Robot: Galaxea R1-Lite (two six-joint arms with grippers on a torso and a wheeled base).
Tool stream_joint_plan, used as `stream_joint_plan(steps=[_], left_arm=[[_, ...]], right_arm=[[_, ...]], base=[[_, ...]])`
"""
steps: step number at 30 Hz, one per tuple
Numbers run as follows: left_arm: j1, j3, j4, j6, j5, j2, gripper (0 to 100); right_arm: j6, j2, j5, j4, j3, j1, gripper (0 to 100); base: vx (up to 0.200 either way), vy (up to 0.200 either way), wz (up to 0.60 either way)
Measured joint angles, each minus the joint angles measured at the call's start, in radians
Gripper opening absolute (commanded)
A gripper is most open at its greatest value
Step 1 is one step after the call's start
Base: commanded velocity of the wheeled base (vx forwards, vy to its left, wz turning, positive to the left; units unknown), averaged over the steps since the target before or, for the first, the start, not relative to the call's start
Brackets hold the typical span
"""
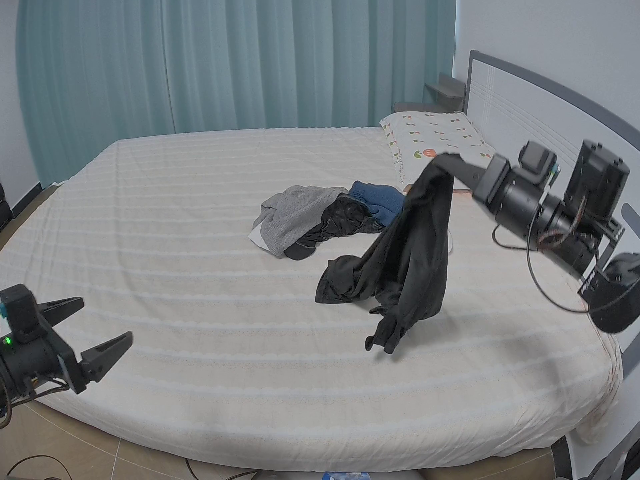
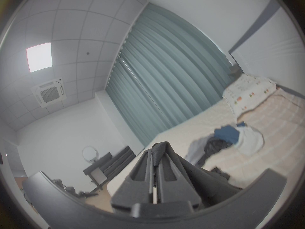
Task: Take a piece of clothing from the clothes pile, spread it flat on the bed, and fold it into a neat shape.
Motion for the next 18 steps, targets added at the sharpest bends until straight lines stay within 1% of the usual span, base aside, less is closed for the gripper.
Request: stream_joint_plan(steps=[3,6,7,11,15,18], left_arm=[[-0.065,-0.023,-0.048,-0.018,0.022,0.1,100],[-0.139,-0.051,-0.09,-0.049,0.059,0.208,100],[-0.178,-0.068,-0.106,-0.076,0.074,0.265,100],[-0.277,-0.131,-0.154,-0.176,0.105,0.429,100],[-0.35,-0.206,-0.223,-0.246,0.129,0.6,100],[-0.399,-0.269,-0.325,-0.282,0.147,0.748,100]], right_arm=[[-0.005,0.002,-0.016,0.017,-0.088,0.011,0],[-0.013,0.0,-0.033,0.019,-0.126,0.026,0],[-0.017,-0.003,-0.039,0.02,-0.126,0.033,0],[-0.028,-0.011,-0.051,0.019,-0.085,0.051,0],[-0.031,-0.016,-0.056,0.012,-0.043,0.065,0],[-0.035,-0.019,-0.058,0.01,-0.013,0.083,0]], base=[[0.0,0.0,0.0],[0.0,0.0,0.0],[0.0,0.0,0.0],[0.0,0.0,0.0],[0.0,0.0,0.0],[0.0,0.0,0.0]])
